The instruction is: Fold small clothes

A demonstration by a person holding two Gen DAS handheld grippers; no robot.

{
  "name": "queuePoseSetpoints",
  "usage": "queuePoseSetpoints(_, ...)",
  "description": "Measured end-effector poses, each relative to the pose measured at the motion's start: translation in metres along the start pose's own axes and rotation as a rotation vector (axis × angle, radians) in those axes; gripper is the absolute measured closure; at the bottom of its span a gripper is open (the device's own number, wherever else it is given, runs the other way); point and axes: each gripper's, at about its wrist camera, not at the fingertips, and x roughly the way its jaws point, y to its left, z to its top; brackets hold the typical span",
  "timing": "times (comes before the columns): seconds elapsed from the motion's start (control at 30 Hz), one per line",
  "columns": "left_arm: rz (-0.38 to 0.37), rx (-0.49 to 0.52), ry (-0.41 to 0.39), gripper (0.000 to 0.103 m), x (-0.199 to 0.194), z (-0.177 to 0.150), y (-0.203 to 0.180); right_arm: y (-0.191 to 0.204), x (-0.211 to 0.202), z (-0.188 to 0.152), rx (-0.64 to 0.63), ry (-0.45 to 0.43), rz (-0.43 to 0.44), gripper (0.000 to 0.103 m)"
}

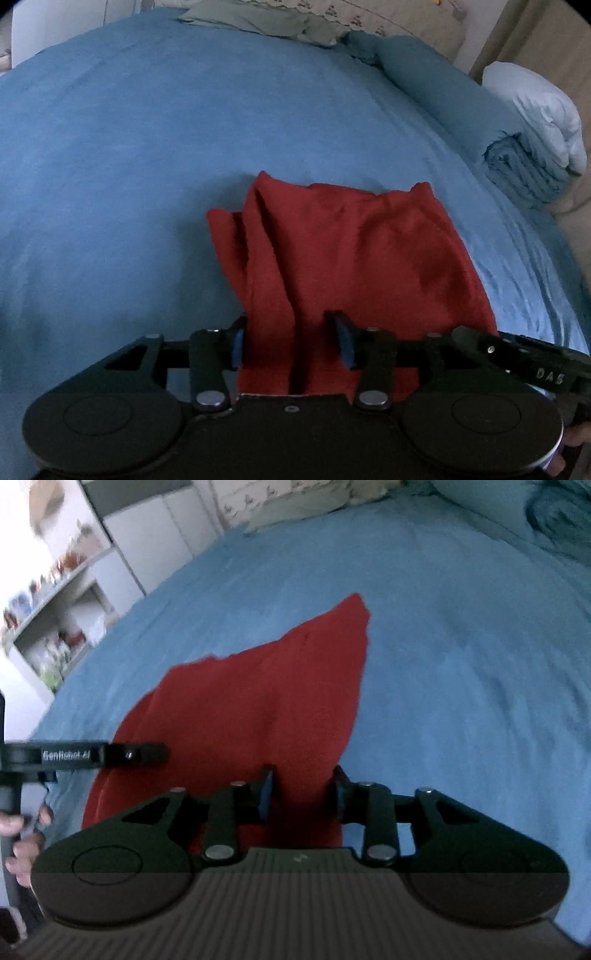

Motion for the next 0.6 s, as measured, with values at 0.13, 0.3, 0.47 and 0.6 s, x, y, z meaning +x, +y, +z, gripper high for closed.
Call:
queuePoseSetpoints(0.13, 0.049, 0.012, -0.02, 0.033, -0.01, 0.002, -0.006, -0.005, 0.002, -0.001, 0.027, -0.004, -0.01, 0.037)
queuePoseSetpoints(0.3, 0.093, 0.042, -0.088, 0.03, -0.051, 0.005, -0.018, 0.014, -0.023, 0.007, -0.017, -0.034, -0.034, 0.023)
queuePoseSetpoints(0.47, 0.164, 0.087, -0.181, 0.018, -0.131, 0.013, -0.043, 0.043, -0.093, 0.017, -0.045, -0.121, -0.075, 0.006)
queuePoseSetpoints(0.6, 0.203, 0.129, -0.242, 0.0, -0.193, 0.002, -0.07, 0.073, -0.161, 0.024, -0.066, -0.172, -0.147, 0.0)
